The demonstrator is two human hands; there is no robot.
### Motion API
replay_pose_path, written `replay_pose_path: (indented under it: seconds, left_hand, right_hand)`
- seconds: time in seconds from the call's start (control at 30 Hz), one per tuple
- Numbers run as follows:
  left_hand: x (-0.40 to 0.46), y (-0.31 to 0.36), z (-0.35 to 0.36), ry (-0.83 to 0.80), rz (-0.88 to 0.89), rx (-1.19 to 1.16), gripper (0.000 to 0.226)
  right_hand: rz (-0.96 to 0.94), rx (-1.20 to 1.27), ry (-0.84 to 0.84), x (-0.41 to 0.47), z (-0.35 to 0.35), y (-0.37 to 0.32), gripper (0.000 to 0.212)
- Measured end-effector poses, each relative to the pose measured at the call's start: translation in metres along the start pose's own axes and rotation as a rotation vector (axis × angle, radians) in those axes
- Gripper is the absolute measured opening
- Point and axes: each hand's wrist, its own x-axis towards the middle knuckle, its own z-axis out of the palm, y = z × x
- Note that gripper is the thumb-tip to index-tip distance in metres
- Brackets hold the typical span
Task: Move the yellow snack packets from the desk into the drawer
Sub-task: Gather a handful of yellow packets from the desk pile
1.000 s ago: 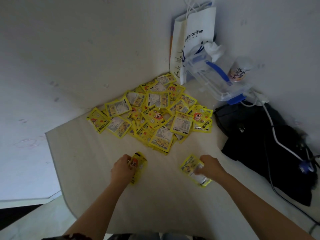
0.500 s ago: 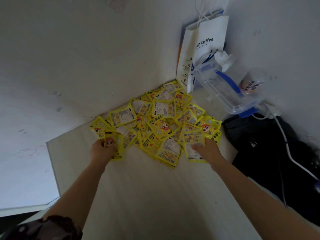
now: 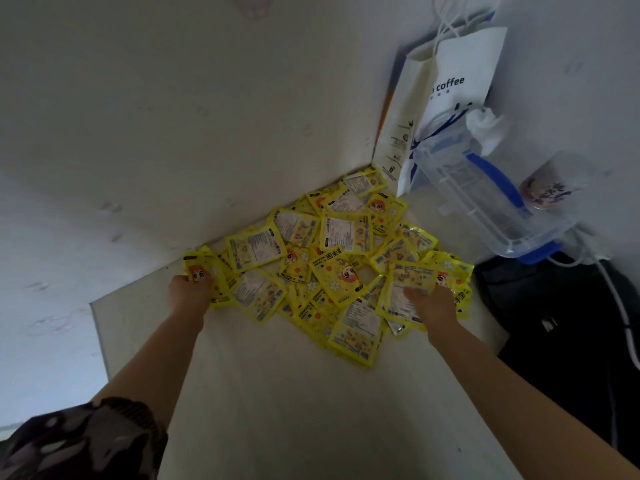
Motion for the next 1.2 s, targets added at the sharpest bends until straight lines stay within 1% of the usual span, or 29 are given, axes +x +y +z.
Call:
replay_pose_path:
  seconds: [0.1, 0.17, 0.23, 0.37, 0.47, 0.57, 0.63, 0.7, 0.77, 0.8, 0.9, 1.0, 1.07, 1.2]
  left_hand:
    - [0.003, 0.000, 0.003, 0.026, -0.017, 0.087, 0.040]
    - [0.003, 0.005, 0.005, 0.054, -0.061, 0.161, 0.050]
    - [0.002, 0.009, 0.007, 0.098, -0.116, 0.218, 0.055]
    - [0.002, 0.016, 0.017, 0.153, -0.093, 0.232, 0.043]
    - [0.004, 0.020, 0.021, 0.169, -0.057, 0.292, 0.041]
    - [0.008, 0.022, 0.023, 0.177, -0.059, 0.308, 0.038]
    - [0.009, 0.023, 0.023, 0.174, -0.069, 0.296, 0.033]
    - [0.011, 0.023, 0.022, 0.153, -0.081, 0.265, 0.028]
    - [0.015, 0.021, 0.022, 0.127, -0.124, 0.217, 0.037]
    - [0.017, 0.021, 0.023, 0.121, -0.150, 0.188, 0.042]
    - [0.019, 0.023, 0.027, 0.137, -0.171, 0.116, 0.042]
    - [0.017, 0.029, 0.032, 0.150, -0.220, 0.037, 0.044]
    - [0.018, 0.032, 0.033, 0.143, -0.252, 0.005, 0.044]
    - [0.020, 0.029, 0.027, 0.105, -0.283, -0.067, 0.051]
  right_hand:
    - [-0.037, -0.116, 0.085, 0.000, -0.001, 0.004, 0.043]
    - [-0.030, -0.163, 0.100, -0.001, -0.002, 0.005, 0.043]
    - [-0.006, -0.152, 0.091, -0.002, -0.003, 0.005, 0.045]
    - [0.009, -0.108, 0.080, -0.003, -0.001, 0.005, 0.048]
    - [0.013, -0.116, 0.065, -0.002, -0.002, 0.003, 0.051]
    - [0.020, -0.089, 0.063, -0.002, -0.003, 0.003, 0.047]
    - [0.012, -0.075, 0.068, -0.003, -0.004, 0.003, 0.043]
    - [0.009, -0.057, 0.065, -0.004, -0.003, 0.003, 0.047]
    - [0.007, -0.039, 0.055, -0.006, -0.003, 0.001, 0.051]
    - [-0.001, -0.032, 0.052, -0.006, -0.003, 0.001, 0.049]
    - [-0.038, -0.014, 0.060, -0.010, -0.003, -0.003, 0.038]
    - [-0.069, -0.019, 0.075, -0.014, -0.003, -0.005, 0.034]
    - [-0.071, -0.008, 0.070, -0.015, -0.003, -0.005, 0.033]
    - [-0.054, 0.014, 0.047, -0.017, -0.004, -0.005, 0.038]
